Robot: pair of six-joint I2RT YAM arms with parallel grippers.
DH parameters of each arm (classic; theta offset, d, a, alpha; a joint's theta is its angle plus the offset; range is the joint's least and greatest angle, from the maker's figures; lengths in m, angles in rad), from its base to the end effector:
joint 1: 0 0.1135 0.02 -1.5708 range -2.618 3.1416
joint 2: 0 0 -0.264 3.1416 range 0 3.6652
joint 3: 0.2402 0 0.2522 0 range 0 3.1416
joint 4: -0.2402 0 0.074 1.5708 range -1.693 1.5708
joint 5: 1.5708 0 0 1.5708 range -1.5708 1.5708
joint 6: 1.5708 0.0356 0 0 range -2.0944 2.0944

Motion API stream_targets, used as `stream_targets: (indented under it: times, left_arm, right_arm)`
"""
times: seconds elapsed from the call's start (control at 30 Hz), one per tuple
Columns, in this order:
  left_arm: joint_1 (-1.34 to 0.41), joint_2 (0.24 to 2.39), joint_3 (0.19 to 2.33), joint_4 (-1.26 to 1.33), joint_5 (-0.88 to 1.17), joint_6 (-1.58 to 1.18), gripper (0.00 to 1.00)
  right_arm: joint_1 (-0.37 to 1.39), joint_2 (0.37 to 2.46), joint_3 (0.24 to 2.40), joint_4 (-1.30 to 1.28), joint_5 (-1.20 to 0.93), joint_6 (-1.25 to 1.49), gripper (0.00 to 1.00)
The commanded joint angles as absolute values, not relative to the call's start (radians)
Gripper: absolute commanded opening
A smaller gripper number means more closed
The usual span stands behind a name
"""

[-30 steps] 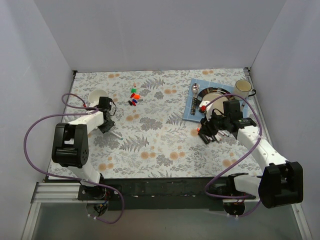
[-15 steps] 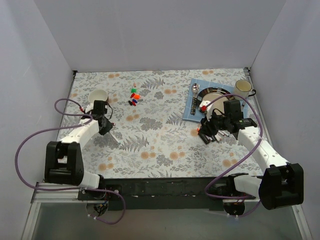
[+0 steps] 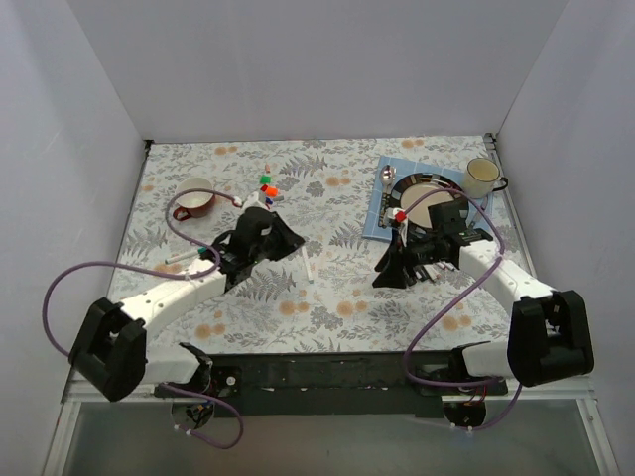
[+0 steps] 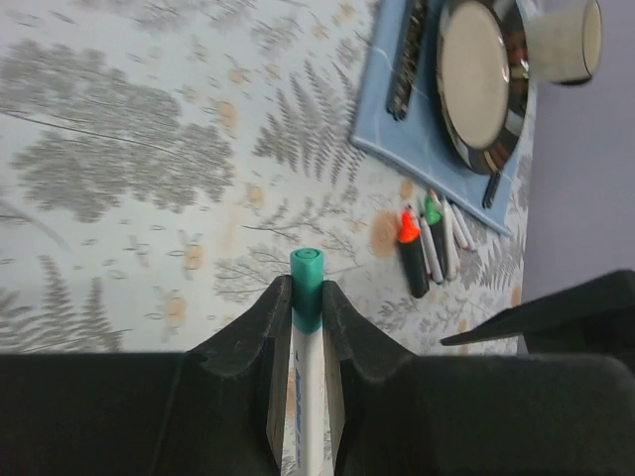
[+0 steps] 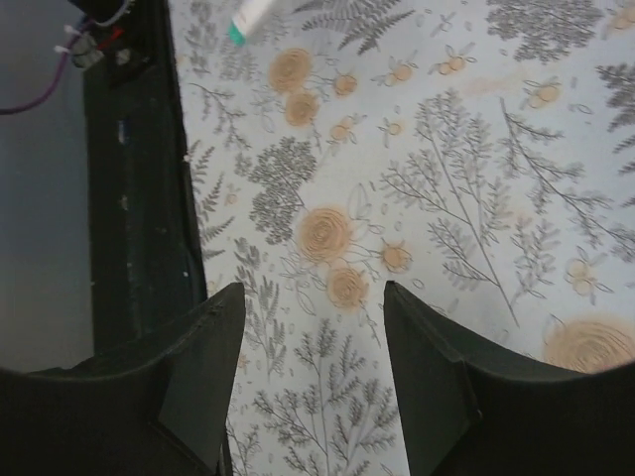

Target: Open the pen caps

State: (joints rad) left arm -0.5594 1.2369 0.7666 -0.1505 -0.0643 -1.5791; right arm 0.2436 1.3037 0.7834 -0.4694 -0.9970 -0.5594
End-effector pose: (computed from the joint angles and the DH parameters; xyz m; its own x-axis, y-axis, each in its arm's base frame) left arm 0.2285 -0.1403 0.2417 -0.4812 -0.8761 -0.0306 -0.4970 0.3014 -0.8137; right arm 0.2295 0.0878 0.2204 -0.3806 -0.3914 -0.8378 -0.9207 0.2453 0.3037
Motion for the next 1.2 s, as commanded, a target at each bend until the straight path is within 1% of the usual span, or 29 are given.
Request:
stream_targets:
  times: [0.0,0.03,0.1,0.13,0.17,0.27,0.53,0.77,0.8,0.83,0.9,1.0,1.03,1.07,1.13,1.17]
  left_arm:
    - [-0.747,1.351,0.781,0.136,-0.158,-1.638,0.0]
    - [-0.776,1.399,0.799,0.156,-0.213,-1.637,0.0]
    - [-0.848,1.446,0.844,0.201,-0.259,-1.637,0.0]
    - [-0.868,1.489,0.857,0.213,-0.279,-1.637,0.0]
    - [-0.9,1.508,0.877,0.241,-0.314,-1.641,0.0]
    - [-0.949,1.569,0.899,0.297,-0.36,-1.654,0.0]
    - [-1.02,1.651,0.92,0.396,-0.457,-1.715,0.0]
    - [-1.043,1.663,0.911,0.425,-0.518,-1.756,0.0]
    - [-1.045,1.66,0.911,0.426,-0.526,-1.755,0.0]
    - [-1.046,1.66,0.916,0.423,-0.538,-1.752,0.0]
    - [-1.045,1.657,0.92,0.417,-0.548,-1.752,0.0]
    - [-1.046,1.664,0.925,0.411,-0.56,-1.749,0.0]
    - [-1.045,1.67,0.927,0.417,-0.558,-1.749,0.0]
    - [-1.046,1.672,0.923,0.422,-0.554,-1.752,0.0]
    - [-1.045,1.672,0.919,0.437,-0.542,-1.753,0.0]
    - [-1.046,1.666,0.916,0.448,-0.522,-1.741,0.08]
  right_arm:
    - [0.279,1.333,0.761,-0.329,-1.189,-0.387,0.66]
    - [0.278,1.33,0.744,-0.271,-1.195,-0.277,0.67]
    - [0.278,1.306,0.678,-0.079,-1.172,-0.146,0.68]
    - [0.278,1.293,0.655,-0.011,-1.122,0.017,0.7]
    - [0.279,1.283,0.629,0.123,-1.099,0.07,0.7]
    - [0.279,1.25,0.569,0.224,-0.979,0.225,0.71]
    - [0.281,1.272,0.56,0.242,-0.881,0.219,0.71]
    - [0.281,1.312,0.575,0.204,-0.845,0.201,0.63]
    - [0.281,1.319,0.575,0.206,-0.85,0.201,0.61]
    - [0.281,1.322,0.577,0.204,-0.859,0.201,0.56]
    - [0.281,1.339,0.584,0.193,-0.871,0.201,0.51]
    - [0.282,1.359,0.597,0.181,-0.903,0.196,0.29]
    - [0.281,1.362,0.598,0.178,-0.925,0.189,0.1]
    - [0.281,1.367,0.601,0.173,-0.934,0.184,0.02]
    - [0.281,1.368,0.61,0.158,-0.939,0.172,0.01]
    - [0.279,1.368,0.617,0.15,-0.94,0.151,0.01]
